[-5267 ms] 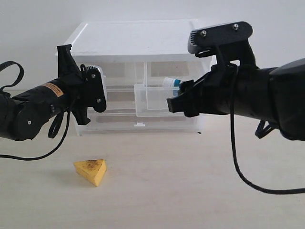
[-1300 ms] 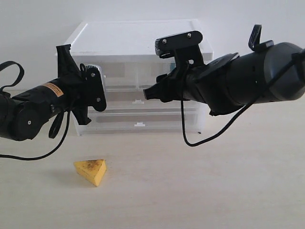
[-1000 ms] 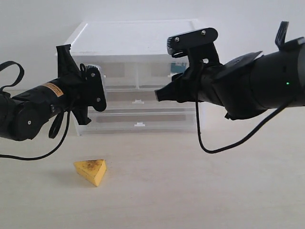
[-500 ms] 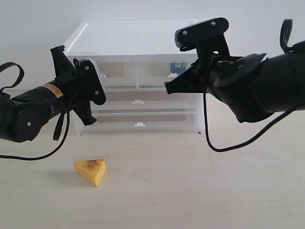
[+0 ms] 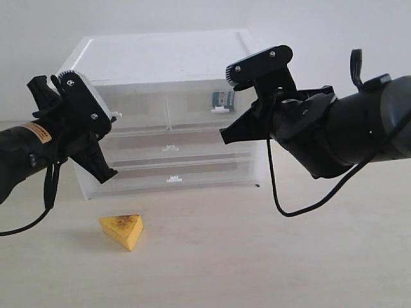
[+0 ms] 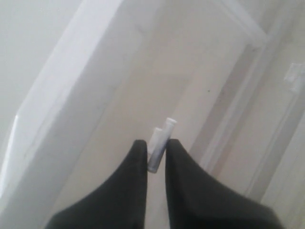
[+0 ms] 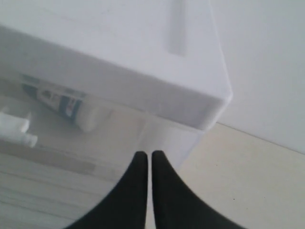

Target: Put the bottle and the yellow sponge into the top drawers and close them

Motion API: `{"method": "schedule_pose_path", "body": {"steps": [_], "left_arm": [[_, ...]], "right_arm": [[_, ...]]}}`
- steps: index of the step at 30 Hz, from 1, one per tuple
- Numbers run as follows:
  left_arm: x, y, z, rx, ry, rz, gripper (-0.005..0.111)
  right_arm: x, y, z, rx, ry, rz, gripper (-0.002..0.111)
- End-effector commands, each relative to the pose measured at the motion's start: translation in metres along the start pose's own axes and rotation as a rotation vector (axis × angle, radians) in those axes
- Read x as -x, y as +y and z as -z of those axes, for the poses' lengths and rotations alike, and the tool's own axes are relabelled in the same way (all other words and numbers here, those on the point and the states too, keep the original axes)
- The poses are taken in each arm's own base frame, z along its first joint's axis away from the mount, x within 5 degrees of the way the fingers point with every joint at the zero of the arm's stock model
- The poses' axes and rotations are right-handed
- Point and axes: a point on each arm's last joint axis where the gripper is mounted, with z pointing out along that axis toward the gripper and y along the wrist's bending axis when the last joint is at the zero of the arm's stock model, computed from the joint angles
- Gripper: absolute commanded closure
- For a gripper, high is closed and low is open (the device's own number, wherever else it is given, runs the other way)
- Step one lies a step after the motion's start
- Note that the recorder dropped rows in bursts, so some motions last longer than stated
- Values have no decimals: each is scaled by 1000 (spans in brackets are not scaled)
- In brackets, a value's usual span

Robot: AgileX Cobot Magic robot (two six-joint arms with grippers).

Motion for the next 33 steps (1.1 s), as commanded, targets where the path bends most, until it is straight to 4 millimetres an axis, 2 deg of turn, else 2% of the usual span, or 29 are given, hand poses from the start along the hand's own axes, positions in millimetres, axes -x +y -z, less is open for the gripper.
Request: {"method": "schedule_pose_path", "body": {"steps": [1,11,18,26,29,33], "left_arm": [[15,25,5,213,-145,50,103],[8,16,-17,200,-110,-111,103],[9,17,-32,210,-118,-110,103],[8,20,-35,250,-91,-192,103],[7,21,-35,262,-70,-281,103],[7,21,-35,263,-67,-304,103]], "right_arm": [[0,2,-2,23,-19,30,108],[10,7,-4,73,-45,61,108],[17,7,-5,71,-66,47,108],[17,7,-5,69,-69,99,108],[12,9,-9,66,-55,121,108],[-2,15,-19,54,-23,135,108]]}}
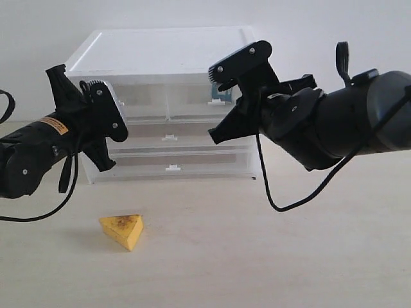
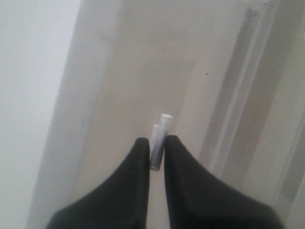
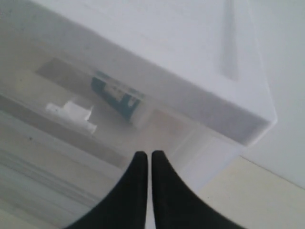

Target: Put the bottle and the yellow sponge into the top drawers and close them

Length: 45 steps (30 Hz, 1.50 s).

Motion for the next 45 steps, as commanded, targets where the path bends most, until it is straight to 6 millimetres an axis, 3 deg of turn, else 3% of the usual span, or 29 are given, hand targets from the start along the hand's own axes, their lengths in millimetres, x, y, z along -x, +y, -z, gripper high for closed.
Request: {"method": "schedule_pose_path", "body": {"steps": [1,12,19,27,33,38,45], "left_arm": [[9,23,0,167,-44,-17,103],[10,25,0,193,-33,-198,103],[10,28,1,229,-34,-186,102],[9,24,0,190,-28,-186,68],[5,19,6,216,-20,-210,66],[-1,9,27,355,-15,-289,70],[-6,-51,24,196,4,-361,70]], "right_arm": [[-11,5,-11,-15,23,17,108],[7,2,-16,-36,-33,1,108],[5,-1,-19,-26,-20,-6,108],[0,-12,-23,-17,5,-23,108],[0,-11,-23,-17,4,-24,108],[0,-12,-23,-19,2,-21,108],[1,-11,-23,-9,-3,-11,108]]}}
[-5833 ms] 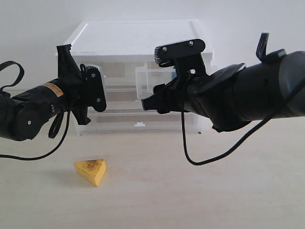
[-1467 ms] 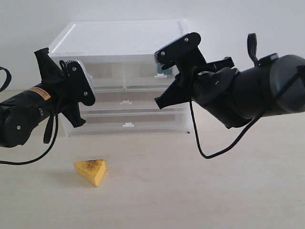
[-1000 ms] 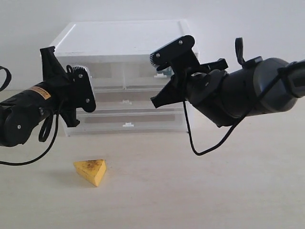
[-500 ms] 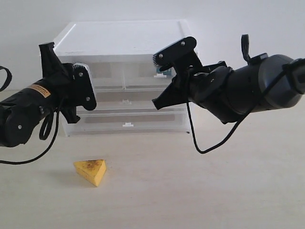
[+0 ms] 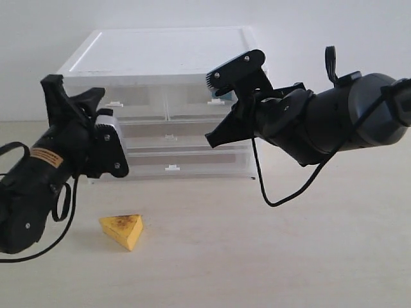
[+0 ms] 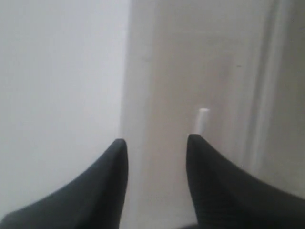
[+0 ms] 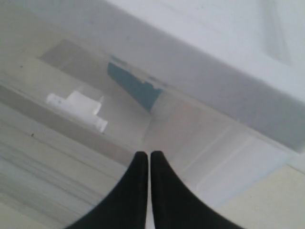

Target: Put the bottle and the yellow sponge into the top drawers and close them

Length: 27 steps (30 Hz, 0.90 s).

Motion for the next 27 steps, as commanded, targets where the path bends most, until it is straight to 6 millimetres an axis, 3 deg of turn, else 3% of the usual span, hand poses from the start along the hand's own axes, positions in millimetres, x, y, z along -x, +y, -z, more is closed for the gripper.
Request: {"method": "schedule_pose_path", "body": {"steps": [1,5,12,27], "left_arm": [[1,-32,3,-89,28,-46,70],[-6,-43,-5,-102,112,-19,70],[-3,-38,-14,-69,94,-1,70],[-2,-37,-14,-64,101,37,70]], "right_arm": [[6,-12,-2,-57,-36,10,108],[6,-12,-2,-53,-34,9,108],[7,-12,-2,-52,-36,13,108],[12,-21,-1,-153,-84,-1,108]]}}
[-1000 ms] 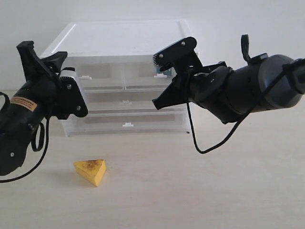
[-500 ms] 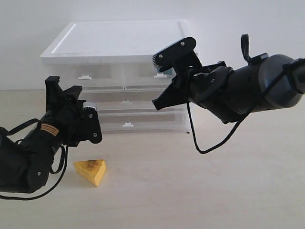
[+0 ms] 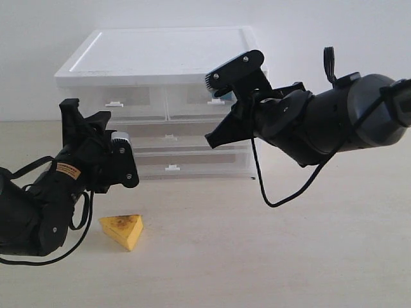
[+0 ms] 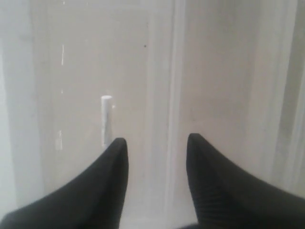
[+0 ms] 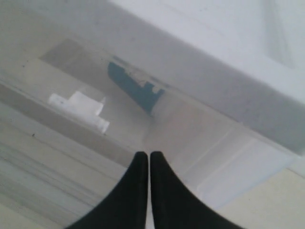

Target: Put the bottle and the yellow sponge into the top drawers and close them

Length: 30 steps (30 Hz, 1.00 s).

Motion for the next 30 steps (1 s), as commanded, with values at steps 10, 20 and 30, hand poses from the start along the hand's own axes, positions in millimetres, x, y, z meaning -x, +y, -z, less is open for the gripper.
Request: {"method": "schedule_pose_path", "body": {"steps": [10,20,30], "left_arm": [[-2,2,0,16,39,38,70],[9,20,6,55,12,74,70],[11,22,6,63,11,109,71]], "right_arm": [[11,-20,-1,-133,-71,-17,108],[8,-17,-2,-106,-44,-43,108],[1,-12,10,-134,-45,-8,108]]}}
